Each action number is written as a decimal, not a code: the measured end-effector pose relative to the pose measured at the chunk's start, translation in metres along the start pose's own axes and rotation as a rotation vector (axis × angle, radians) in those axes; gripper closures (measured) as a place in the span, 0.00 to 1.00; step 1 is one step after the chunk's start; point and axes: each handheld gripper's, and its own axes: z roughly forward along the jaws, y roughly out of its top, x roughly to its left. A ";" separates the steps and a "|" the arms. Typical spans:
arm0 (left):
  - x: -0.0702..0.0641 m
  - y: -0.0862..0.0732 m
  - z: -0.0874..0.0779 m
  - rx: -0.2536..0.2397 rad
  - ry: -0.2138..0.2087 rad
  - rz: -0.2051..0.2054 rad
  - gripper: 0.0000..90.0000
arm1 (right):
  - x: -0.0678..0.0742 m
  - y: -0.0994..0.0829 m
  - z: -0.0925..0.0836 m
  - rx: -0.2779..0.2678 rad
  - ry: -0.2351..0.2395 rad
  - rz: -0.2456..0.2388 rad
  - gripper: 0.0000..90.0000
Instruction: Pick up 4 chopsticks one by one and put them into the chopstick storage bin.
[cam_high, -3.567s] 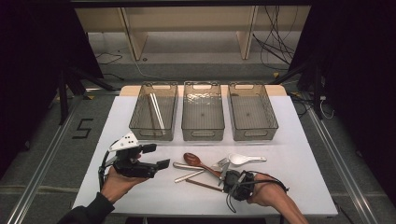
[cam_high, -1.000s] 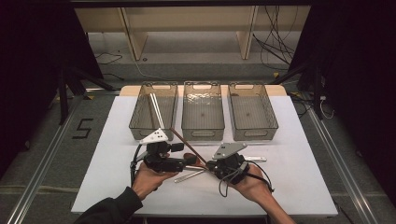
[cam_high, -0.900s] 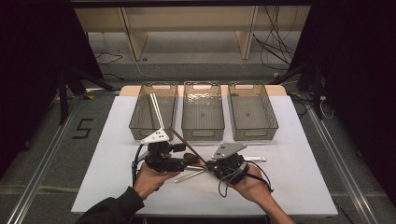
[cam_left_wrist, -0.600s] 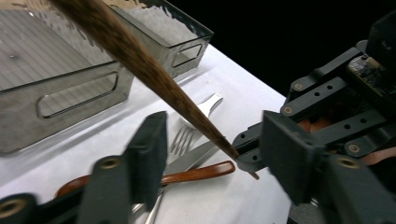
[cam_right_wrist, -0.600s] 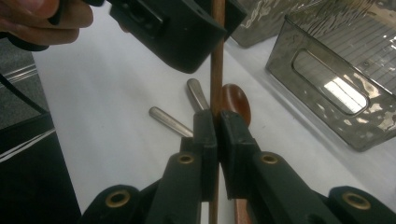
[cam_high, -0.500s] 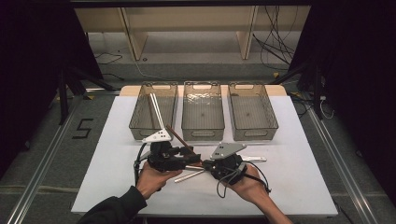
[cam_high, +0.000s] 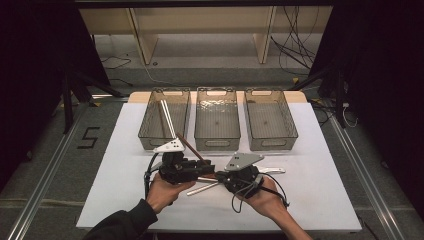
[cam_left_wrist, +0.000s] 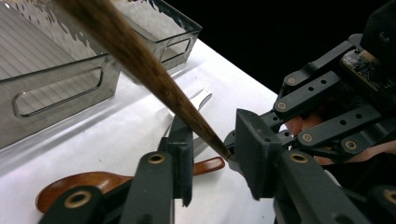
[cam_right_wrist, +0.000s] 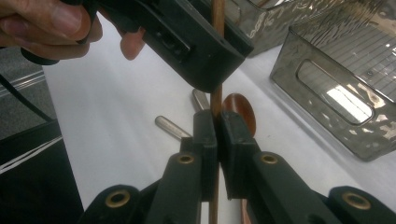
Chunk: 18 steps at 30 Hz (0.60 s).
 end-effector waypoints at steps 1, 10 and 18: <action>0.000 0.000 0.000 -0.003 -0.001 -0.004 0.78 | 0.000 0.000 0.000 -0.001 -0.002 0.002 0.96; 0.002 0.002 -0.002 -0.016 -0.051 -0.039 0.88 | 0.001 0.000 0.000 -0.009 0.001 -0.006 0.96; 0.004 0.005 -0.005 -0.010 -0.072 -0.074 0.93 | 0.002 0.001 -0.001 -0.030 0.009 0.000 0.95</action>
